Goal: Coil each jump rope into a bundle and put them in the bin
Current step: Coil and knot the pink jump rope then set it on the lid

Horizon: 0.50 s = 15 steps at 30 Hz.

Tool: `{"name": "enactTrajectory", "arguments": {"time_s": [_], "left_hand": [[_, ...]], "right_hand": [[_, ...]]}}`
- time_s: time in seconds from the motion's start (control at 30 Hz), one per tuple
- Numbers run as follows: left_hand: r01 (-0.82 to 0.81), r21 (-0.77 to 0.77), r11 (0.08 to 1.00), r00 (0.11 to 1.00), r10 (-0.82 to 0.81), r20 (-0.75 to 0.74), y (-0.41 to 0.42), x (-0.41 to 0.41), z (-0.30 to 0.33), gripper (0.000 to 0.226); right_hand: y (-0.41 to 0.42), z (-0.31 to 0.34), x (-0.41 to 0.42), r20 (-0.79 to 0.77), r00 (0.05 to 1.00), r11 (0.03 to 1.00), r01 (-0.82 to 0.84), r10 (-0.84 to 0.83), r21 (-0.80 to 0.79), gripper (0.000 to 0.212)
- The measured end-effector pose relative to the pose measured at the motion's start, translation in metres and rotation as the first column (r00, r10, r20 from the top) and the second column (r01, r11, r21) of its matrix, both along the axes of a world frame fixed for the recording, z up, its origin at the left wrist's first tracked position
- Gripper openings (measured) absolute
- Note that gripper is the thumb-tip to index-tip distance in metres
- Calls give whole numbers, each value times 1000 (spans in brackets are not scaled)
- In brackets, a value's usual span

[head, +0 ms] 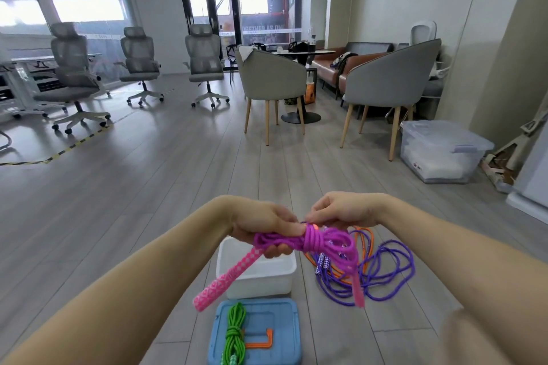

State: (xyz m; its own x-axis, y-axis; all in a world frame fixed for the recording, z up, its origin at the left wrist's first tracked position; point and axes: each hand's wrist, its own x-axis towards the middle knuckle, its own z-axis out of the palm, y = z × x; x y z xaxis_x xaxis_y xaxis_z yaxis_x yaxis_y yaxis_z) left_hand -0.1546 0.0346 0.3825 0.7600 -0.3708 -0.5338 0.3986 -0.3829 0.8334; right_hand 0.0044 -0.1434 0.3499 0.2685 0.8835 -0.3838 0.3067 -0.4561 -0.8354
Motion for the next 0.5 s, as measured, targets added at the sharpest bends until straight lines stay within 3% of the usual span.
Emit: {"name": "enactTrajectory", "arguments": {"time_s": [0.13,0.2,0.27,0.37,0.43,0.5], "left_hand": [[-87,378,922,995,62,77,-15,12,-32,28],[-215,456,863,971,142,190,-17,19,-46,29],[-411,393,823,900,299,316,-15,26,-55,30],[-705,143,695,674,593,440,-7,35,-54,31],[-779,-47,626,549,716,431,-3,40,-46,27],[-783,-199,589,488,780,392,-5,41,-37,28]], "right_hand": [[19,0,-14,435,898,996,88,-65,-34,34],[25,2,-20,557,827,995,99,-78,-7,35],[29,4,-23,623,773,991,131,-123,33,38],[24,9,-21,623,744,970,191,-242,148,41],[18,13,-20,552,777,952,214,-302,219,40],[15,15,-20,384,856,926,243,-345,289,39]]}}
